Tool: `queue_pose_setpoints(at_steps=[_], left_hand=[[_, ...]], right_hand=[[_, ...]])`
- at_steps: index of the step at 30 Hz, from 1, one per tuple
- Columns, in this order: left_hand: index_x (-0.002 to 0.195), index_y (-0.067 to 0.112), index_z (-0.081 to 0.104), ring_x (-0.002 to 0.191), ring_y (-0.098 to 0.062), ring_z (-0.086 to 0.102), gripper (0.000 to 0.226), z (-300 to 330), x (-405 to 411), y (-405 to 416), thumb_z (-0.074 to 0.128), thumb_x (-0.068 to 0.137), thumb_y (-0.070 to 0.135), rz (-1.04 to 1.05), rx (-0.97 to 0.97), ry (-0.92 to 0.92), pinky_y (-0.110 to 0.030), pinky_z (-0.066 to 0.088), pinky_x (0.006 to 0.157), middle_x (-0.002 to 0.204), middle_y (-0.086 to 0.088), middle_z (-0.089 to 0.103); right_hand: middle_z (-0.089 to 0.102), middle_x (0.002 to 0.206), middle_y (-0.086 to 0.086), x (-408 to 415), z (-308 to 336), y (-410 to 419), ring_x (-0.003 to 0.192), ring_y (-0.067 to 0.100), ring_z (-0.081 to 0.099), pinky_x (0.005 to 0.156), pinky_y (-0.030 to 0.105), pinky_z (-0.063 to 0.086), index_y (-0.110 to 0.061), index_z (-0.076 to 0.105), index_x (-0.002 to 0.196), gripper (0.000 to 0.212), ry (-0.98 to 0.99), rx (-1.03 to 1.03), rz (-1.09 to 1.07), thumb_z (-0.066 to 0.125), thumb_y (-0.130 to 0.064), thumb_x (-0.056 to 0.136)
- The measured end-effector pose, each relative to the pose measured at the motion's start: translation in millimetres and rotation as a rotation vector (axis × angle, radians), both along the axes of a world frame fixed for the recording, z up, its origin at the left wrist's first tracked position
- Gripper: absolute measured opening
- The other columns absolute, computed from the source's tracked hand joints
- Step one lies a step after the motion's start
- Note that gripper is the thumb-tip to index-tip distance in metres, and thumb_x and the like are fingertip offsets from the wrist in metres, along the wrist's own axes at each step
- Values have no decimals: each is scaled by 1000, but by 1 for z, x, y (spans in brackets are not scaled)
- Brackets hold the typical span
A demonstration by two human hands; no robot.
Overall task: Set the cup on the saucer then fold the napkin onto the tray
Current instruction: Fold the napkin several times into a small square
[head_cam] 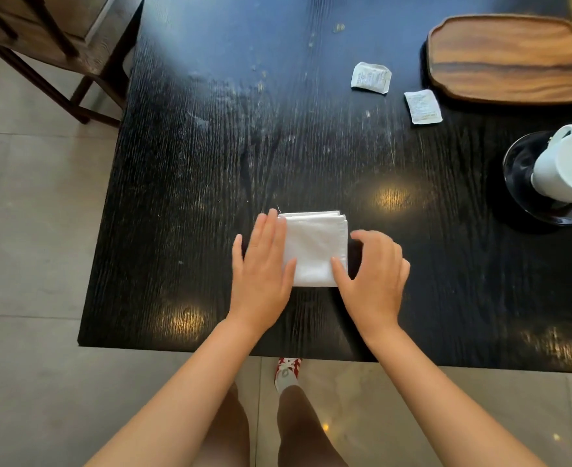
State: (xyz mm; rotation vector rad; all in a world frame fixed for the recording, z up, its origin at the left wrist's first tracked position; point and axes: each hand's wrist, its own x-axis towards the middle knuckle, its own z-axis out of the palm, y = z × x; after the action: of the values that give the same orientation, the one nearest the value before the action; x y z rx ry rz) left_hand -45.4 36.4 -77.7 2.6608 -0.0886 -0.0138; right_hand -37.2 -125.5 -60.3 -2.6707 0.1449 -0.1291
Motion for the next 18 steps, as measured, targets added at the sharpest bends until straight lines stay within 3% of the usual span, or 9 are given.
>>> queue_pose_setpoints(at_steps=[3,6,9,18], left_hand=[[148,14,5,144,-16,0,61,-9,9,-2,23,94,37,-102,162,42,-53,0,113,158,-5,3],[148,13,5,144,-16,-6,59,-16,16,0,22,95,33,-200,281,-2,-54,-1,113,157,-1,-5],[148,17,5,144,-16,-1,57,-17,22,3,22,96,33,-298,287,-18,-54,1,113,158,-2,3],[148,25,1,143,-16,-5,57,-18,26,4,17,95,40,-310,289,90,-55,0,111,156,-2,-1]], right_hand=[[33,149,11,5,-5,3,139,26,23,109,48,23,-13,31,141,65,-20,-242,283,55,-7,81],[16,155,9,14,-16,3,143,20,5,115,47,8,-12,16,146,62,68,-259,415,41,-15,90],[14,156,9,19,-25,2,143,19,4,114,46,6,-11,15,146,58,144,-299,419,27,-34,94],[15,155,12,18,-28,6,143,22,6,114,48,9,-9,9,145,59,167,-371,420,22,-36,94]])
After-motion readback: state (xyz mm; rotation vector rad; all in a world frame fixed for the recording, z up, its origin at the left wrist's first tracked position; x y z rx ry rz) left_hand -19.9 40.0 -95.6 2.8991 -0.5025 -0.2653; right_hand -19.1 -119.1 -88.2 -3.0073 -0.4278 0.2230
